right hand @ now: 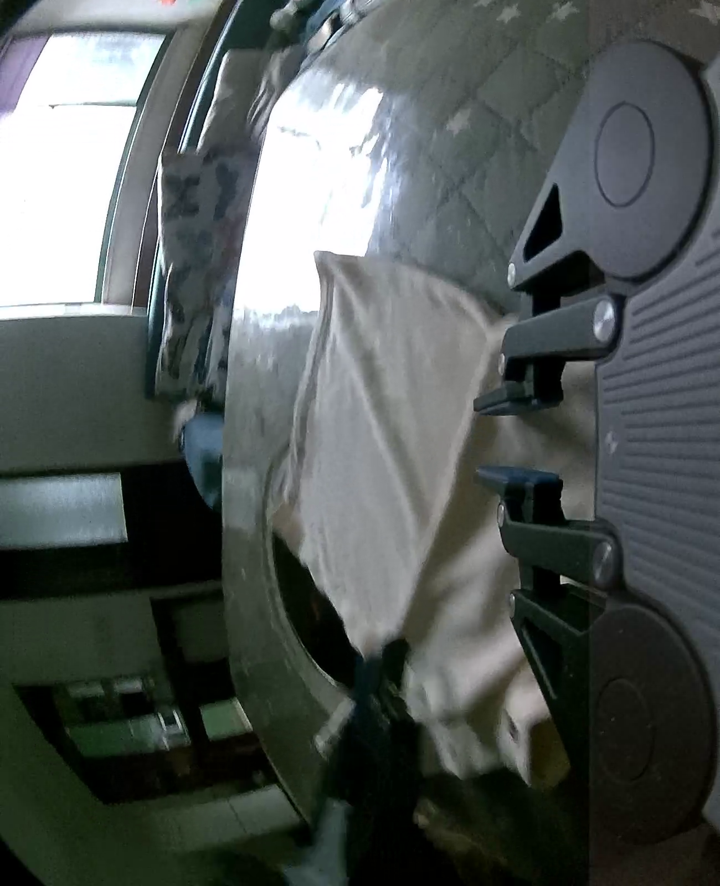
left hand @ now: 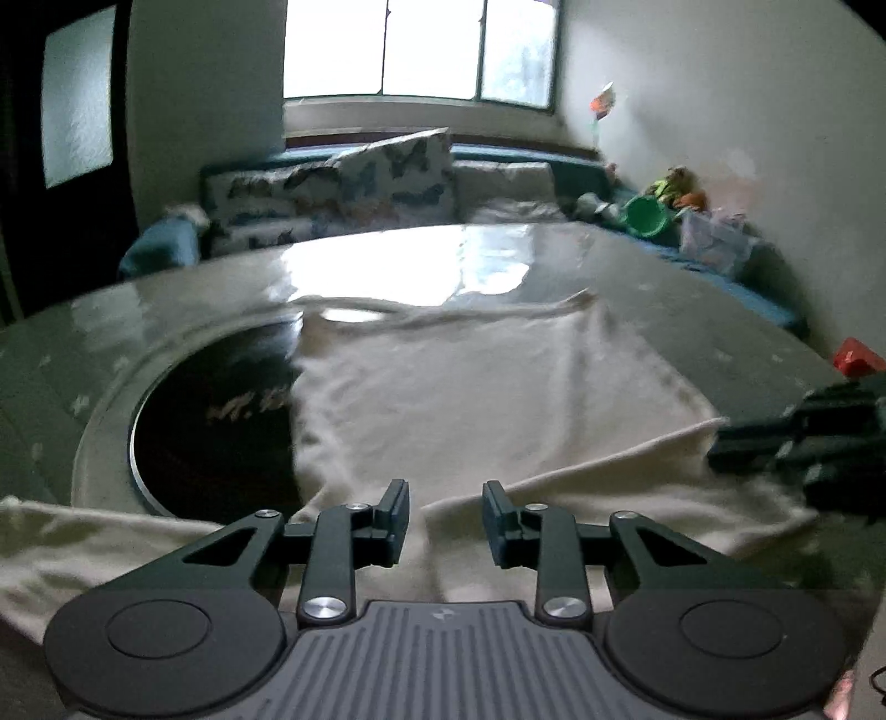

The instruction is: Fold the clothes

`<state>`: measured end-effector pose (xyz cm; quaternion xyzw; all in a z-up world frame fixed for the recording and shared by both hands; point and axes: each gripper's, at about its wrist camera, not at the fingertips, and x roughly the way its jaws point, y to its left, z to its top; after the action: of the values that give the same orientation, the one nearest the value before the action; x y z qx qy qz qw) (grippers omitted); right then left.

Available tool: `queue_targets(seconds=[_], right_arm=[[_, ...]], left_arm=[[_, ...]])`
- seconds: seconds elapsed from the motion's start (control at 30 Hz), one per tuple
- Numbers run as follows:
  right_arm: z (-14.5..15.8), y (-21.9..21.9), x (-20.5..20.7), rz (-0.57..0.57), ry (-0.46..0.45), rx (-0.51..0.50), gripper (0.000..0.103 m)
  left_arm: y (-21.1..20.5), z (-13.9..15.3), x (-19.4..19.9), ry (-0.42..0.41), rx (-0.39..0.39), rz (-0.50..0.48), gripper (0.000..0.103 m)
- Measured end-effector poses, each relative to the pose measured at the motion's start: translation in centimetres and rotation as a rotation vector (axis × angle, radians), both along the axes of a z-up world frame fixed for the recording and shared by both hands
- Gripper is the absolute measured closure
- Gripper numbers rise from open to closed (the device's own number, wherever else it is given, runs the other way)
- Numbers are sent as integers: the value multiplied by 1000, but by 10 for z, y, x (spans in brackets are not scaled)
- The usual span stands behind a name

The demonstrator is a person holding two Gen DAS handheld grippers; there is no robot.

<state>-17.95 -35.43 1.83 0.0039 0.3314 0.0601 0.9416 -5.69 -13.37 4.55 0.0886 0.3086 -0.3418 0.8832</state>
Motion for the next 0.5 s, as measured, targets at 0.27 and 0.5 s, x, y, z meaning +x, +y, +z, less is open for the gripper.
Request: queue_targets(seconds=[0.27,0.5], right_arm=[[-9,31,-29,117,6,-89,84],[-7,9,-47,52,29,-30,83]], left_arm=[[-20,-7,-34,9,1,-152,71],[-18,-22,-42,21,8,-155,67]])
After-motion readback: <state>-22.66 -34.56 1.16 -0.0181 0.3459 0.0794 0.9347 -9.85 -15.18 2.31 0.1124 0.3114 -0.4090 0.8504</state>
